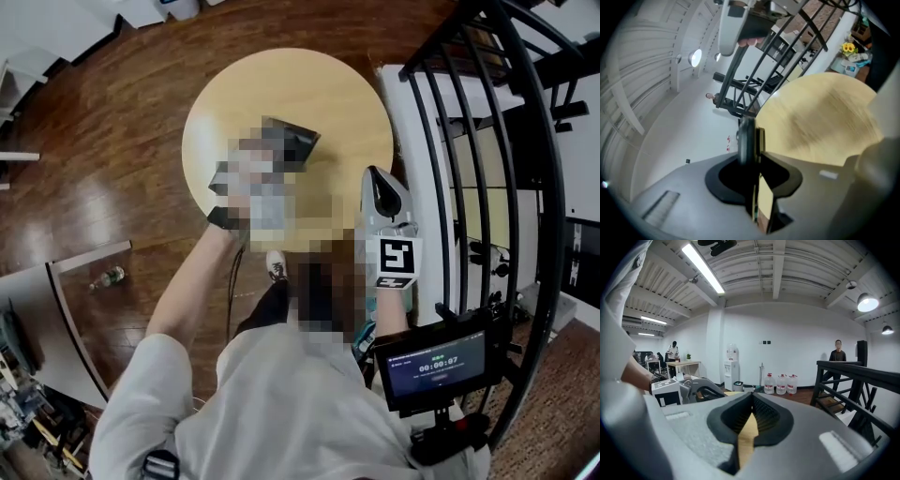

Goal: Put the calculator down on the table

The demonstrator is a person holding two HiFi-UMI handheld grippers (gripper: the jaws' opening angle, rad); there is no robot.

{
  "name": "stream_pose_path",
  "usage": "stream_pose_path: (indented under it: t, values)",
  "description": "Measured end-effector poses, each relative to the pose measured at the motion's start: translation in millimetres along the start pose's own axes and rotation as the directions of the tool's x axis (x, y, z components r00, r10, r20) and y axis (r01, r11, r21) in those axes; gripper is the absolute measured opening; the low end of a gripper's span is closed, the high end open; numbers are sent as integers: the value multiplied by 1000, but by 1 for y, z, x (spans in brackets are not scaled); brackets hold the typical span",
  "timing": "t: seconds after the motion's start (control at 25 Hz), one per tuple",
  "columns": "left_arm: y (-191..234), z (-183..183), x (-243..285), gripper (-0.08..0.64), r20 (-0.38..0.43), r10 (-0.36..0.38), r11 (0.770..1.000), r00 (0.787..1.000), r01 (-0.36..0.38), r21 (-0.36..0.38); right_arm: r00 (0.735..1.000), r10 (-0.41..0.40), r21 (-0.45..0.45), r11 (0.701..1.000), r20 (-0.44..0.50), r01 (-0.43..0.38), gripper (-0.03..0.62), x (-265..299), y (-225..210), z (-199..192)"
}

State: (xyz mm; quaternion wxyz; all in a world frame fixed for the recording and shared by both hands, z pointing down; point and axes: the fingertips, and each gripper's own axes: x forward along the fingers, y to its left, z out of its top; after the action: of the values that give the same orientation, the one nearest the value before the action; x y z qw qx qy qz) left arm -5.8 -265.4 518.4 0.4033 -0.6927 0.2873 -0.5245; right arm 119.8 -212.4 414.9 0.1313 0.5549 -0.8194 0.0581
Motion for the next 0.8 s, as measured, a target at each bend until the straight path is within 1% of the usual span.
stream_pose_path:
  t: [0.16, 0.32, 0.44, 0.56, 0.72, 0.8]
  values:
    - [-19, 3, 24, 100, 5, -48, 999, 999, 48, 7, 1000, -5, 8, 1000, -25, 5, 2, 8, -10, -17]
    - [-36, 8, 39, 100, 14, -88, 996, 996, 88, 15, 998, -26, 51, 998, -54, 29, 3, 9, -22, -39]
    - [-46, 9, 44, 100, 18, -90, 995, 996, 90, 32, 996, -37, 95, 994, -83, 45, 3, 9, -23, -60]
    - [-48, 13, 49, 100, 24, -74, 997, 997, 73, 37, 994, -41, 108, 993, -97, 52, 3, 10, -22, -71]
    - [-57, 16, 56, 100, 22, -112, 993, 993, 111, 48, 992, -49, 131, 989, -116, 64, 3, 14, -22, -81]
    - [-58, 17, 57, 100, 22, -110, 992, 994, 108, 59, 992, -48, 138, 988, -120, 64, 3, 14, -20, -83]
